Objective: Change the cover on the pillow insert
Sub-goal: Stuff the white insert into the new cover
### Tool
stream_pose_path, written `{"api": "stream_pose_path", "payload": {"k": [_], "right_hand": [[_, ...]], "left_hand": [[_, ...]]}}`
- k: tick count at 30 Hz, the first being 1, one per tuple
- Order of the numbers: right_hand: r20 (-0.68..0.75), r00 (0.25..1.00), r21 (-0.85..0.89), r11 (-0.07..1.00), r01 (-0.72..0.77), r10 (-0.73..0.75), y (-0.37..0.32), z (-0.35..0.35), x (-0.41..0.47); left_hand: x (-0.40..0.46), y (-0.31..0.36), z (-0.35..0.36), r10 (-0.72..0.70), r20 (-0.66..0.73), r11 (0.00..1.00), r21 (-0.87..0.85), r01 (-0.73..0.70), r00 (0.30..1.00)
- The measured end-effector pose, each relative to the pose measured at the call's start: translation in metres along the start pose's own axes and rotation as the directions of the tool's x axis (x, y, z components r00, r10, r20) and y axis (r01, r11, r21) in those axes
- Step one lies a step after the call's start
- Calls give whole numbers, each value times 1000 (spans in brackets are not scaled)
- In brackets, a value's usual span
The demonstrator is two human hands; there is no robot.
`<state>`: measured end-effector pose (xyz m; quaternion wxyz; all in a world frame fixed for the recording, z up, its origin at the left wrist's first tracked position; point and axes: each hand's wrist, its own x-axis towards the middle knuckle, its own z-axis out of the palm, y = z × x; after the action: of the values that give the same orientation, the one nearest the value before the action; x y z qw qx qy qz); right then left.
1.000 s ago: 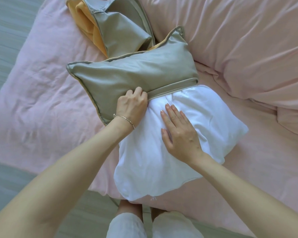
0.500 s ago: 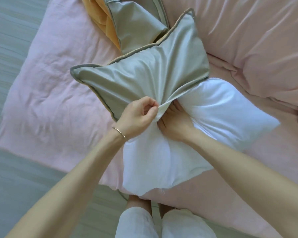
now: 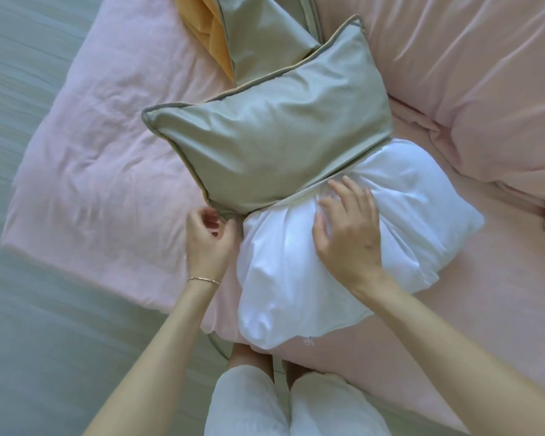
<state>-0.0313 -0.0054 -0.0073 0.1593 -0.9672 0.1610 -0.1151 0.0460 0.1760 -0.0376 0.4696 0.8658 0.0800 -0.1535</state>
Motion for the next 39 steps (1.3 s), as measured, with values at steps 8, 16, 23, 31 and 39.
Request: {"api": "stream_pose_path", "payload": {"k": [8, 16, 23, 31, 39], "right_hand": [[289, 953, -36, 993, 112, -97, -75, 12, -29], [194, 978, 6, 997, 80, -79, 12, -85, 11], [6, 994, 394, 914, 99, -110, 60, -215, 56], [629, 756, -75, 982, -173, 181, 14, -242, 58], [302, 953, -248, 966, 69, 10, 18, -175, -1]], "left_hand": [[-6, 10, 6, -17, 183, 977, -206, 56, 983], [-8, 128, 15, 402, 244, 913, -184, -364, 883], [-44, 255, 27, 493, 460, 846, -451, -284, 738], [-39, 249, 58, 318, 467, 939, -34, -343, 825], [-22, 219, 56, 486, 254, 850, 85, -520, 836]]}}
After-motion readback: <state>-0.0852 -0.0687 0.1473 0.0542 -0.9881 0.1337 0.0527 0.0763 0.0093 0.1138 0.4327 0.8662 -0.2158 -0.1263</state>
